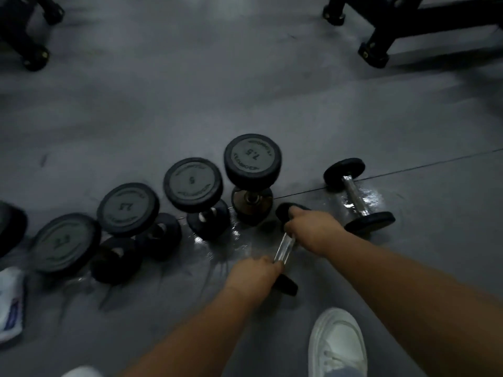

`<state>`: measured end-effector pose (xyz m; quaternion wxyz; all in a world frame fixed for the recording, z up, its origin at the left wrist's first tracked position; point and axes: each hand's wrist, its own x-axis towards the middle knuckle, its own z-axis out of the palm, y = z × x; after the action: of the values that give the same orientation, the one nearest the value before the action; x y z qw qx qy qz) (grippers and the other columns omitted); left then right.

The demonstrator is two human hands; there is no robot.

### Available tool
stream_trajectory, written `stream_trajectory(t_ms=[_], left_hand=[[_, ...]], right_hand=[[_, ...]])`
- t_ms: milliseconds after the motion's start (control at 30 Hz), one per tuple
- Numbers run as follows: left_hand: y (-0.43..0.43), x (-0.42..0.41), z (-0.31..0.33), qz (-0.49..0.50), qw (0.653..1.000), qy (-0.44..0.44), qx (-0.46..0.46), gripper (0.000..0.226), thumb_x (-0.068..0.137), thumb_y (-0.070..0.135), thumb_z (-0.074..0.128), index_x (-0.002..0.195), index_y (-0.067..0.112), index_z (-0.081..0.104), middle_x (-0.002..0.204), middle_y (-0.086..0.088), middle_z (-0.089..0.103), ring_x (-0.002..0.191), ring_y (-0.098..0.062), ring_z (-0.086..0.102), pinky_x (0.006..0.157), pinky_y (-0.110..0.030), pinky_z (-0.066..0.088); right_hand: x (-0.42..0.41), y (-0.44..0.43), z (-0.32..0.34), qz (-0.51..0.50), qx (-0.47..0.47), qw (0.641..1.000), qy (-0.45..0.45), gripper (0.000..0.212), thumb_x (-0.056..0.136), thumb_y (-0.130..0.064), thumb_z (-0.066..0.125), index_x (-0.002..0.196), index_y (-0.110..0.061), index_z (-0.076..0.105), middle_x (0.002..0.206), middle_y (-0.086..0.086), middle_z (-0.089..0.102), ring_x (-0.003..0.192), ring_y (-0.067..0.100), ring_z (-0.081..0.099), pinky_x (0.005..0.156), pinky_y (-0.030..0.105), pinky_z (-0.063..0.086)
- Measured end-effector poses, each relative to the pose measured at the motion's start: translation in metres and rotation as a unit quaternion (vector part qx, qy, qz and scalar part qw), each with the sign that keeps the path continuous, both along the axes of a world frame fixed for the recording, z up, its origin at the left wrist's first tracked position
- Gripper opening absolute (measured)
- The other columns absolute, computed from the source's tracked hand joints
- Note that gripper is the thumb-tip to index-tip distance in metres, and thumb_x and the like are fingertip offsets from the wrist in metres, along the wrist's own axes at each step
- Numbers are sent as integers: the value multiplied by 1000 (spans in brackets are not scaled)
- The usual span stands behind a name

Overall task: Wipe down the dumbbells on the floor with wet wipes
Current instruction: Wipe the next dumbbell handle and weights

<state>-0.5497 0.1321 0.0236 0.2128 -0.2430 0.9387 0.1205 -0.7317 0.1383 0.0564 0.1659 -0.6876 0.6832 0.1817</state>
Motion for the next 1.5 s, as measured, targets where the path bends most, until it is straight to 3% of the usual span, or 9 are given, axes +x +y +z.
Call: stream_trajectory(t_ms=[133,267,333,433,500,600,700,1000,1500], left_hand=[[8,76,6,0,1000,-5,3,35,95,10,43,128,18,51,122,-10,57,115,-34,54,88,-40,45],[12,158,4,4,996,67,-52,18,70,22,52,78,24,68,75,1,61,69,-21,65,48,-23,46],[11,195,-7,19,991,97,-88,24,72,28,43,72,26,67,77,4,59,71,-18,62,48,-23,47],[8,223,-3,115,988,98,-19,29,85,24,45,101,26,69,120,-3,59,110,-24,58,75,-35,56],[11,229,-12,215,971,73,73,52,89,13,57,138,24,48,158,-4,23,140,-26,33,105,-38,43],[27,225,-19,347,915,60,196,115,76,18,76,157,25,-5,161,5,-26,149,-24,17,113,-35,34],[32,216,-29,403,889,76,204,136,66,26,86,154,30,-18,158,11,-32,145,-28,29,105,-44,43],[12,210,-59,432,869,146,194,108,78,20,74,155,29,-1,162,11,-17,124,-30,54,94,-41,50],[11,205,-55,450,862,142,187,95,84,17,67,154,30,4,162,12,-14,117,-30,59,89,-44,53]], right_hand=[[60,13,-9,2,13,999,-44,24,90,-23,55,112,-18,64,117,9,43,104,33,57,82,34,46],[152,46,-45,-75,55,978,-187,24,86,-15,54,106,-18,66,104,2,55,98,22,61,87,26,47],[191,68,-62,-108,56,965,-232,31,86,-16,48,112,-15,62,101,-2,56,95,20,63,82,25,49],[230,90,-70,-105,30,962,-252,27,90,-21,50,114,-19,63,115,2,47,97,25,59,86,31,48],[241,96,-70,-128,-29,945,-301,26,90,-20,54,113,-19,67,108,0,47,89,17,57,86,26,46],[242,91,-74,-163,-88,920,-344,22,89,-12,60,109,-13,71,98,-5,48,80,9,54,76,13,39],[244,80,-77,-136,-128,920,-344,22,82,-11,63,98,-22,73,97,-10,61,89,10,61,81,20,45],[269,36,-103,-167,-171,939,-247,25,86,-22,45,97,-28,66,94,-7,70,105,12,62,109,35,24],[283,39,-93,-214,-163,936,-226,13,87,-21,48,95,-26,58,81,-4,68,95,14,64,112,38,14]])
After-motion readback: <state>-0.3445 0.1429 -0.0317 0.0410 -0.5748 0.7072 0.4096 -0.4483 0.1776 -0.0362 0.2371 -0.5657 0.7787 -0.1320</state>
